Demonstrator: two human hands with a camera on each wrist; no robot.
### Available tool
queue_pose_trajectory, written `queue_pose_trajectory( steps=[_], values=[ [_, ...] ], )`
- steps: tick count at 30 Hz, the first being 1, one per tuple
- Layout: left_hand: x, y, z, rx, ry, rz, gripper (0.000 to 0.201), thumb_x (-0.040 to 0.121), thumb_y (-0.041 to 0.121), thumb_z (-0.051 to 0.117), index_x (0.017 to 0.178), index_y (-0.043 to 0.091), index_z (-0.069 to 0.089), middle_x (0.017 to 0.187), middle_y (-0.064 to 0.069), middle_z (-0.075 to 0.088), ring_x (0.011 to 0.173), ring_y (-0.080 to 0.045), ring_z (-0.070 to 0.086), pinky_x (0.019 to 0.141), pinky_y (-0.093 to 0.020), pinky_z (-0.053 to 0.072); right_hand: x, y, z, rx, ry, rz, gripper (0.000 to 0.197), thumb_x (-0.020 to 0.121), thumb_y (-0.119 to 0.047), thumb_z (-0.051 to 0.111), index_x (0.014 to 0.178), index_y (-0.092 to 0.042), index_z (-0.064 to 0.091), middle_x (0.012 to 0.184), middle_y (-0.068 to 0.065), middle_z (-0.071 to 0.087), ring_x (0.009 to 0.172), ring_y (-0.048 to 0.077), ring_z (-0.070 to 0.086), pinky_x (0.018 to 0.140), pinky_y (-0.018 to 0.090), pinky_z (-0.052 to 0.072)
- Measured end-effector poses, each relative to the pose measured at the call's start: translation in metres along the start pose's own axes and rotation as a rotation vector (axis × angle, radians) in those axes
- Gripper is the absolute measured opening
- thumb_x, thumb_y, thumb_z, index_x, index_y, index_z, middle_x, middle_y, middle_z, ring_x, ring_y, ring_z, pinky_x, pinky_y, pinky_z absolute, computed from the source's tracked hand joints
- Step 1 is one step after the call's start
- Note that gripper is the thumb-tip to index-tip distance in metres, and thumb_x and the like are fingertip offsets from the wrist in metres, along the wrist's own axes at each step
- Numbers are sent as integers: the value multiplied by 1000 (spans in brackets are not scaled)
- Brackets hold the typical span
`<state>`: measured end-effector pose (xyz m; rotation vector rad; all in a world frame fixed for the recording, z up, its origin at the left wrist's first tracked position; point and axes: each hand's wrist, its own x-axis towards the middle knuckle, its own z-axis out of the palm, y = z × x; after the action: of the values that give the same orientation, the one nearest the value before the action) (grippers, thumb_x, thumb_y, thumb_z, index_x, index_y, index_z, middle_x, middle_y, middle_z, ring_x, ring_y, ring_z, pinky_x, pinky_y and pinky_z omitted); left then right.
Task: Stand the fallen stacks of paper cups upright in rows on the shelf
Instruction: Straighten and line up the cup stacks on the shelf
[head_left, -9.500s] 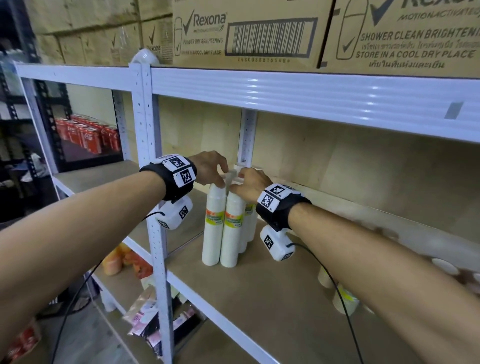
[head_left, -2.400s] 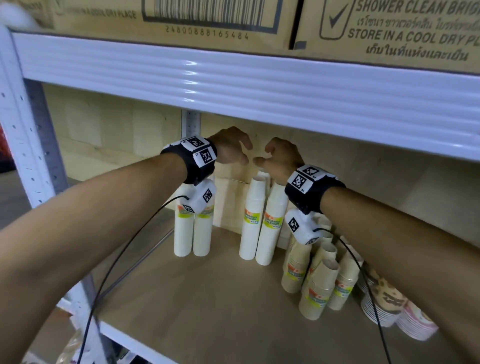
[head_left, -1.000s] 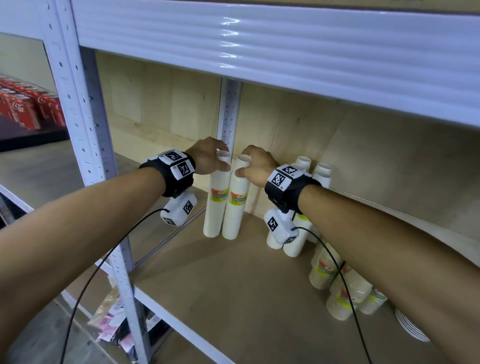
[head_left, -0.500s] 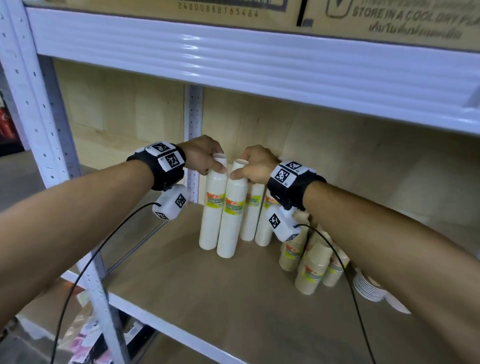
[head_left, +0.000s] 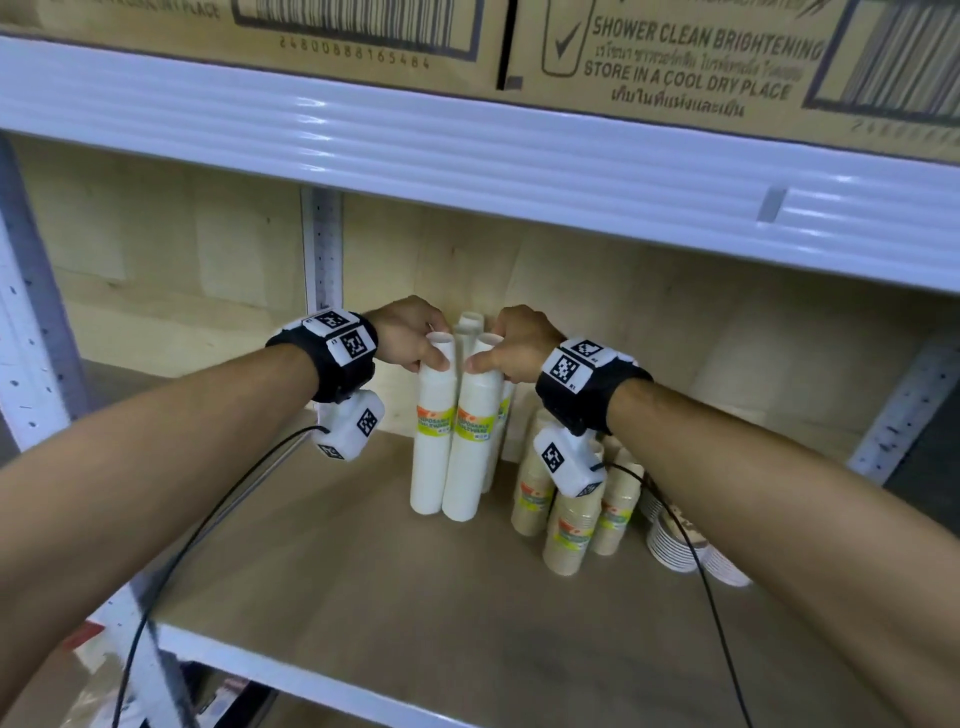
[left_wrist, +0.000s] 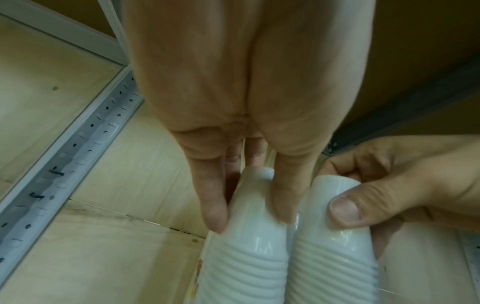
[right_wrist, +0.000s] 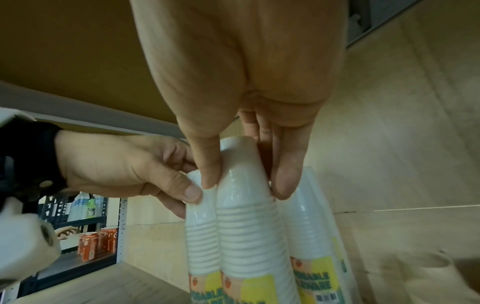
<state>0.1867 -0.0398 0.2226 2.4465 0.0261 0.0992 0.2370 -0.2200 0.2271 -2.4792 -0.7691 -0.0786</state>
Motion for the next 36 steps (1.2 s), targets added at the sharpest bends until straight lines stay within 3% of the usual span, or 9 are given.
queue_pose_trajectory(
  steps=[6, 8, 17, 23, 26, 30, 32, 36],
  values=[
    [9, 2, 9, 32, 5, 21, 37, 83, 8, 75, 117, 8, 63, 111, -7, 60, 90, -20, 62, 80, -35, 59, -2, 12, 5, -30, 23, 47, 62, 71, -35, 83, 121, -11, 56, 116, 1, 59, 102, 18, 58, 74, 28, 47],
    [11, 2, 10, 47, 6, 32, 36, 83, 7, 74, 117, 8, 62, 111, -7, 60, 88, -19, 61, 75, -31, 58, -1, 15, 9, -33, 24, 58, 66, 71, -35, 83, 126, -11, 54, 125, 3, 58, 110, 19, 58, 75, 27, 45],
    [20, 0, 15, 55, -13, 33, 44, 84, 8, 73, 126, 12, 60, 117, -3, 58, 92, -18, 59, 68, -24, 51, 7, 24, 21, 52, 33, 57, 85, 69, -32, 85, 141, -11, 44, 142, 2, 52, 124, 18, 55, 94, 34, 49],
    [24, 2, 17, 31, -16, 30, 44, 85, 7, 72, 127, 12, 59, 119, -5, 58, 98, -22, 62, 79, -30, 57, 11, 27, 19, 3, 40, 69, 83, 70, -37, 83, 140, -11, 45, 137, 4, 53, 121, 20, 55, 79, 26, 42],
    [25, 1, 17, 24, -25, 21, 44, 85, 8, 73, 127, 13, 59, 120, -5, 58, 102, -24, 64, 86, -35, 58, 12, 27, 19, 3, 34, 72, 81, 71, -36, 83, 140, -12, 46, 138, 3, 53, 121, 20, 55, 79, 26, 42],
    [23, 2, 17, -2, -21, 21, 44, 85, 7, 72, 126, 10, 59, 118, -5, 59, 102, -23, 62, 87, -35, 58, 10, 26, 18, -12, 39, 60, 81, 72, -36, 83, 140, -12, 46, 137, 2, 53, 122, 19, 54, 83, 27, 43],
    [21, 3, 17, -12, -23, 15, 46, 85, 6, 73, 128, 10, 58, 119, -5, 57, 101, -23, 62, 87, -35, 57, 10, 25, 18, -16, 28, 59, 78, 71, -38, 83, 136, -12, 48, 134, 2, 55, 117, 19, 56, 82, 28, 45],
    [19, 7, 14, 7, -22, 8, 47, 85, 7, 73, 129, 11, 58, 122, -5, 55, 100, -23, 61, 86, -34, 57, 6, 20, 14, -46, 40, 63, 63, 72, -40, 81, 122, -12, 55, 119, 3, 59, 96, 17, 56, 65, 26, 40]
  ],
)
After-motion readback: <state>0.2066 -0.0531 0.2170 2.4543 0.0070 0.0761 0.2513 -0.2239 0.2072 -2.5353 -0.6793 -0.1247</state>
